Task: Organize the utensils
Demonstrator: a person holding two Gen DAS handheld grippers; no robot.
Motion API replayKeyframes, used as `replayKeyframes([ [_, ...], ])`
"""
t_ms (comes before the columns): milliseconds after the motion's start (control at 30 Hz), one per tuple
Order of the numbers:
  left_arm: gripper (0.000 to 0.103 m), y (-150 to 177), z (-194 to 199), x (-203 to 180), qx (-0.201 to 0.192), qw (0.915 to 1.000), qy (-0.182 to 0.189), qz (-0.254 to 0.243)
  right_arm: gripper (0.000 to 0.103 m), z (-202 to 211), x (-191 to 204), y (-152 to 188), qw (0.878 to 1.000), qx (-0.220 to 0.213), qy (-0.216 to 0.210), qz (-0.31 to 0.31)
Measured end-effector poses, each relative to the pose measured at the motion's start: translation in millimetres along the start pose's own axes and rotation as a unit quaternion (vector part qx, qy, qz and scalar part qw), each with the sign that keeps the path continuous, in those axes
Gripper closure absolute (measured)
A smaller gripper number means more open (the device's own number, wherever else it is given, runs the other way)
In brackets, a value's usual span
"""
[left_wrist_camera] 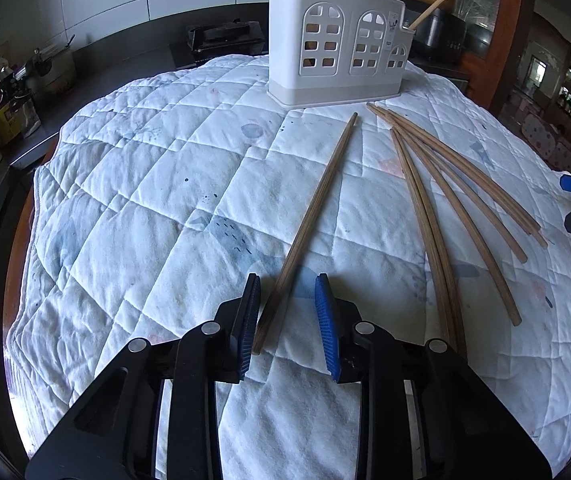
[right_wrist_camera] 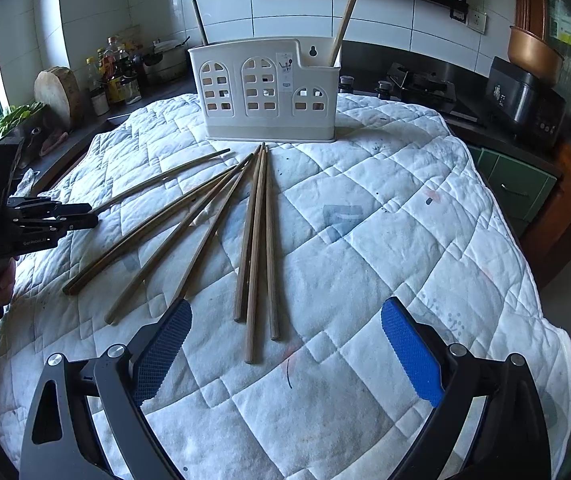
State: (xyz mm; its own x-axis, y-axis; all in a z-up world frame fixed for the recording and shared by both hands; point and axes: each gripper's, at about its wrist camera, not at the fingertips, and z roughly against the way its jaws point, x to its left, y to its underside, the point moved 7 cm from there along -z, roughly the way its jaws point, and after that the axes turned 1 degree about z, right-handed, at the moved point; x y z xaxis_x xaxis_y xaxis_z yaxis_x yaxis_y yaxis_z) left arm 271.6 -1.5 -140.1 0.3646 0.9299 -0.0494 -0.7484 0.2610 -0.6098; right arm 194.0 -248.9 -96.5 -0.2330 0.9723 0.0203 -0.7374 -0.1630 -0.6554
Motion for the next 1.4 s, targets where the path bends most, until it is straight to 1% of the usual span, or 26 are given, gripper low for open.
replayKeyframes([
  [167, 0.089, -3, -2, 1, 0.0, 1.0, 0.001, 0.002, 0.011, -5, 0, 0, 1.0, 0.005, 0.001, -0.005],
  [267, 0.093, -3, -1, -3, 0.0, 1.0, 0.002, 0.001, 0.011, -8, -1, 0, 1.0, 0.007, -0.001, -0.01],
  [333, 0.093, -3, -1, -8, -0.001, 1.0, 0.004, -0.007, 0.02, -11, -1, 0, 1.0, 0.01, -0.002, -0.012],
  [367, 0.093, -3, -2, -10, -0.001, 0.9999, 0.003, -0.011, 0.028, -14, -1, 0, 1.0, 0.014, -0.005, -0.014],
  [433, 0.093, -3, -2, -10, -0.001, 0.9999, 0.001, -0.013, 0.033, -18, -1, 1, 1.0, 0.02, -0.01, -0.017],
  [500, 0.093, -2, -2, -9, -0.002, 0.9999, 0.008, -0.007, 0.045, -21, 0, 2, 1.0, 0.023, -0.01, -0.016],
  [533, 0.093, -2, -2, -8, -0.002, 0.9999, 0.01, -0.006, 0.047, -22, 0, 3, 0.999, 0.026, -0.01, -0.016],
  [600, 0.093, -2, -2, -8, -0.003, 0.9999, 0.013, -0.004, 0.059, -26, 0, 3, 0.999, 0.029, -0.011, -0.016],
  [633, 0.093, -1, -2, -8, -0.004, 0.9999, 0.015, -0.003, 0.061, -28, 0, 3, 0.999, 0.031, -0.009, -0.015],
  [700, 0.093, -1, -2, -7, -0.005, 0.9998, 0.018, 0.002, 0.075, -31, -1, 3, 0.999, 0.032, -0.004, -0.013],
  [767, 0.093, 0, -2, -7, -0.008, 0.9998, 0.018, 0.002, 0.077, -34, -1, 3, 0.999, 0.034, -0.004, -0.011],
  [867, 0.093, 0, -2, -8, -0.009, 0.9998, 0.015, -0.002, 0.078, -38, 1, 4, 0.999, 0.038, -0.004, -0.007],
  [933, 0.093, 0, -2, -8, -0.008, 0.9998, 0.016, -0.001, 0.079, -39, 3, 3, 0.999, 0.037, 0.0, 0.0],
  [1033, 0.093, 0, -2, -9, -0.008, 0.9998, 0.018, -0.002, 0.084, -45, 6, 6, 0.999, 0.046, 0.003, 0.01],
  [1167, 0.093, -1, -3, -9, -0.008, 0.9998, 0.017, -0.003, 0.086, -47, 9, 7, 0.999, 0.045, 0.016, 0.025],
  [1300, 0.093, -1, -3, -9, -0.006, 0.9998, 0.016, -0.003, 0.095, -47, 9, 7, 0.998, 0.045, 0.021, 0.026],
  [1400, 0.093, -1, -4, -11, -0.004, 0.9999, 0.01, -0.004, 0.095, -46, 9, 7, 0.999, 0.043, 0.021, 0.025],
])
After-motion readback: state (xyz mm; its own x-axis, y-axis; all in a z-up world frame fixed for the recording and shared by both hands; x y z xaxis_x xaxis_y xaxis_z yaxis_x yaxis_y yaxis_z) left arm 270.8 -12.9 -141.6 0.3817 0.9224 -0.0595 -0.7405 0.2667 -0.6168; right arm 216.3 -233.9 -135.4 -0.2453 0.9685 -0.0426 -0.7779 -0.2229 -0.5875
